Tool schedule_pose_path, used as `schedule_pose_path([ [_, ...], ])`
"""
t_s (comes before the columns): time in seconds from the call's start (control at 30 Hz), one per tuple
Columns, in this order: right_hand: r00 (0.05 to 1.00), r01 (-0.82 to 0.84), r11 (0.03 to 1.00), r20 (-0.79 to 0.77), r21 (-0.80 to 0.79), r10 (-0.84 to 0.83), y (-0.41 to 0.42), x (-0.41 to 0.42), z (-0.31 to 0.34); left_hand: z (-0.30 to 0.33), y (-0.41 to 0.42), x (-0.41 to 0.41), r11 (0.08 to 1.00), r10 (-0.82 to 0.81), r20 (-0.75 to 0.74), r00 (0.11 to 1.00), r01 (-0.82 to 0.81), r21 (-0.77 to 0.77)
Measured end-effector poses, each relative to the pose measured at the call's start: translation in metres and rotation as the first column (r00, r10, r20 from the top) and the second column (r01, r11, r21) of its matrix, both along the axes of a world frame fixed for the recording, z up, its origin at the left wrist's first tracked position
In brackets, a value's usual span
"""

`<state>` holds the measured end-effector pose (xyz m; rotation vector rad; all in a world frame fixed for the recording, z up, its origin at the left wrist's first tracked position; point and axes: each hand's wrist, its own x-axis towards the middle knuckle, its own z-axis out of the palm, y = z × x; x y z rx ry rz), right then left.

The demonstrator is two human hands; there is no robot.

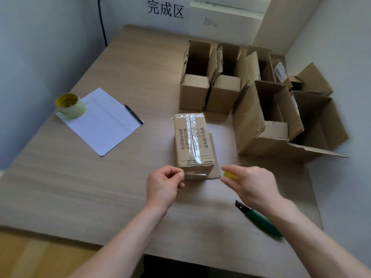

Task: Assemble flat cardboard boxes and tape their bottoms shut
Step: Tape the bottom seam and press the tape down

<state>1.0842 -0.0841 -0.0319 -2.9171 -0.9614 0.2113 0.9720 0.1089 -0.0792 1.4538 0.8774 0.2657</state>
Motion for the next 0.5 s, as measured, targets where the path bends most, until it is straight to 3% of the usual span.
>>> schedule_pose_path([
  [0.23,0.978,-0.130,0.991,0.169,0.039,0.122,0.017,0.021,-0.022,-0.014,0.004,0.015,0.990,0.126,0.002,0.992,-0.126,0.064],
  [0.5,0.961,-0.207,0.978,0.183,-0.032,0.209,0.027,0.035,-0.037,-0.026,0.011,0.020,0.983,0.158,-0.039,0.987,-0.153,0.100],
])
